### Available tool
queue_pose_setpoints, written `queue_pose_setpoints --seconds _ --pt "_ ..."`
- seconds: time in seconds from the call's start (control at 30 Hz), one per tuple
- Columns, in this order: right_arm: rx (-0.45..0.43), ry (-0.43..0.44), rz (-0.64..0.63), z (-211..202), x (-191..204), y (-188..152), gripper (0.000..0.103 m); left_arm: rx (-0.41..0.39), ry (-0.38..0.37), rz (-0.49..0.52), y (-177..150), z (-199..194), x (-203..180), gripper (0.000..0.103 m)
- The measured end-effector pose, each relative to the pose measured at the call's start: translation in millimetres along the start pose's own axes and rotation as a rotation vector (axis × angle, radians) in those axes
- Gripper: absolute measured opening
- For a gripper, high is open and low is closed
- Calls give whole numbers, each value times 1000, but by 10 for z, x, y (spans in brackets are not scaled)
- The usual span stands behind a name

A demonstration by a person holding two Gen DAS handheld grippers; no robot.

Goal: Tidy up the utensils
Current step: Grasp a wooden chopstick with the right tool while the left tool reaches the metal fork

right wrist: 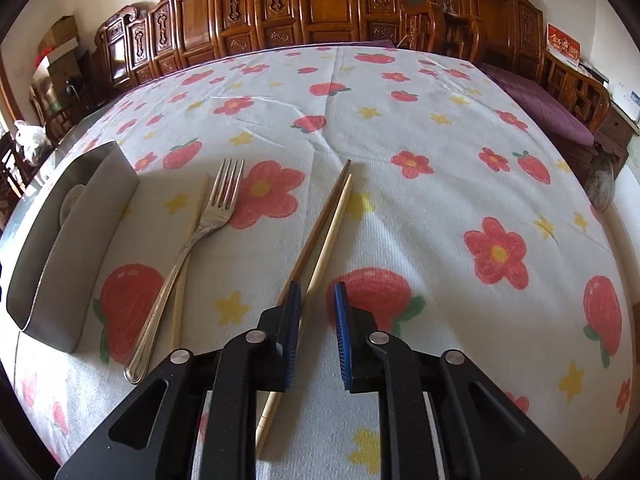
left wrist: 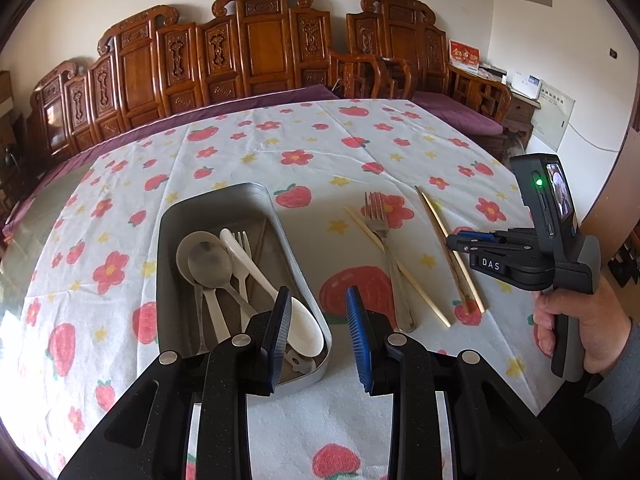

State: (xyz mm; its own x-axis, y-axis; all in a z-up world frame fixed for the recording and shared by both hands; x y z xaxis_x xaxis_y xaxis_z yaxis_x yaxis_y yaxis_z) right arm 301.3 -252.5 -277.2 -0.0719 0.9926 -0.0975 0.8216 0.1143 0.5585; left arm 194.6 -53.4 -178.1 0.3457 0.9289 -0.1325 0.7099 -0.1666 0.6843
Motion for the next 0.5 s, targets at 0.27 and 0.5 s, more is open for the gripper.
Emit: queue_pose_setpoints --seconds 0.27,0.5 --pt "16 -95 -41 7 -63 2 6 12 24 29 67 66 -159 27" --pt "14 -70 -2 12 -294 -7 6 44 14 44 141 274 -314 27"
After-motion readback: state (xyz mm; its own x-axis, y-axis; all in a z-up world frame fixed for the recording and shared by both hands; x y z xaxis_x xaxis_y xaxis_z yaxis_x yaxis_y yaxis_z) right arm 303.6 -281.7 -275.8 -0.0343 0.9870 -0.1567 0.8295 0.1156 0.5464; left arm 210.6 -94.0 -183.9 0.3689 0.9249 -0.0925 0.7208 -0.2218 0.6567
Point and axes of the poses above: each gripper's, at about its wrist camera, not at the fingertips, and z roughly the way its jaws point, x to its left, y to its top, the point moved 2 cm from there along z, roughly the way its jaws point, and after that the axes turned 10 degrees about -y, right-handed, at the moved point
